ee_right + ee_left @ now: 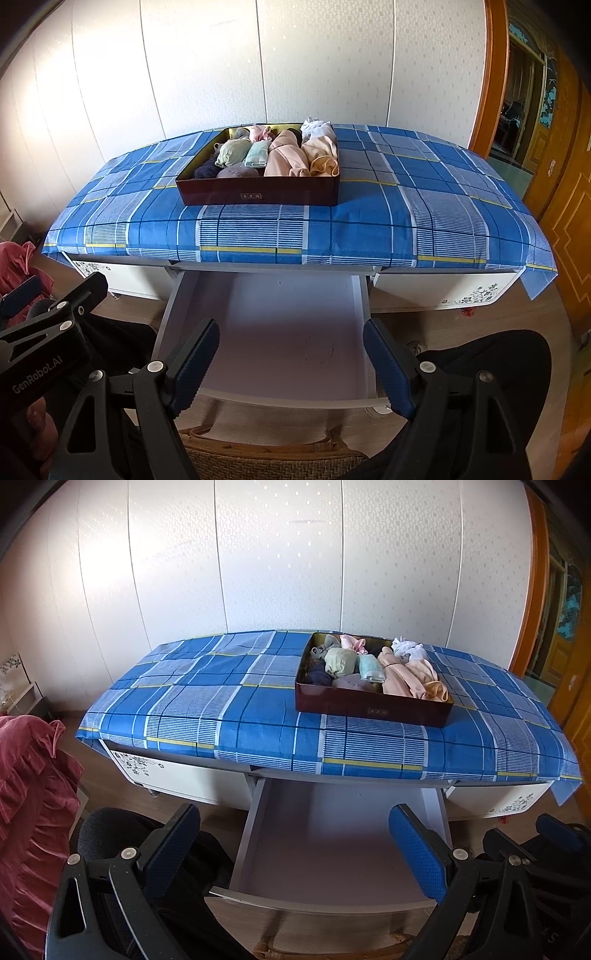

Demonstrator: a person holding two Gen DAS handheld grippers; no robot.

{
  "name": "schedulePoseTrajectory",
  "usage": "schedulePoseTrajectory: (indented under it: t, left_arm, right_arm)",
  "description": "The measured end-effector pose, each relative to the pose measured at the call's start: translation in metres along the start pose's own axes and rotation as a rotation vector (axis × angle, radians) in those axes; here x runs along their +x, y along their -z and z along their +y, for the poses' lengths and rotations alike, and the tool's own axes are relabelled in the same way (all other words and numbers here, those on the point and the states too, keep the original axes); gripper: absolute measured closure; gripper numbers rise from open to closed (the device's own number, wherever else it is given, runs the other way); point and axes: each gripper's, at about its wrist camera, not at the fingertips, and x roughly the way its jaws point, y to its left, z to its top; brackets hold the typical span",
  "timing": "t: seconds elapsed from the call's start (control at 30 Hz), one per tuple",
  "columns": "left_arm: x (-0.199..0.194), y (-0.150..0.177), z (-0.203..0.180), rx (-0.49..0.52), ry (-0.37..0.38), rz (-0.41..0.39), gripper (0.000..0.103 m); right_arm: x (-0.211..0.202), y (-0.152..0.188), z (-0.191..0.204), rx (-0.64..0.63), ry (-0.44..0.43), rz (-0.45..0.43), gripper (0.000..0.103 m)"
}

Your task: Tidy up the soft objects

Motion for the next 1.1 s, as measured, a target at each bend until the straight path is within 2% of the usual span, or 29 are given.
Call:
schedulePoseTrajectory:
  t: [1.1]
  left_arm:
    - [0.0006, 0.0017, -0.0039, 0.015, 0.024, 0.013, 0.000]
  right_arm:
    - [0.0018, 0.0021, 0.0005, -0.001, -0.005, 0.007, 0.021]
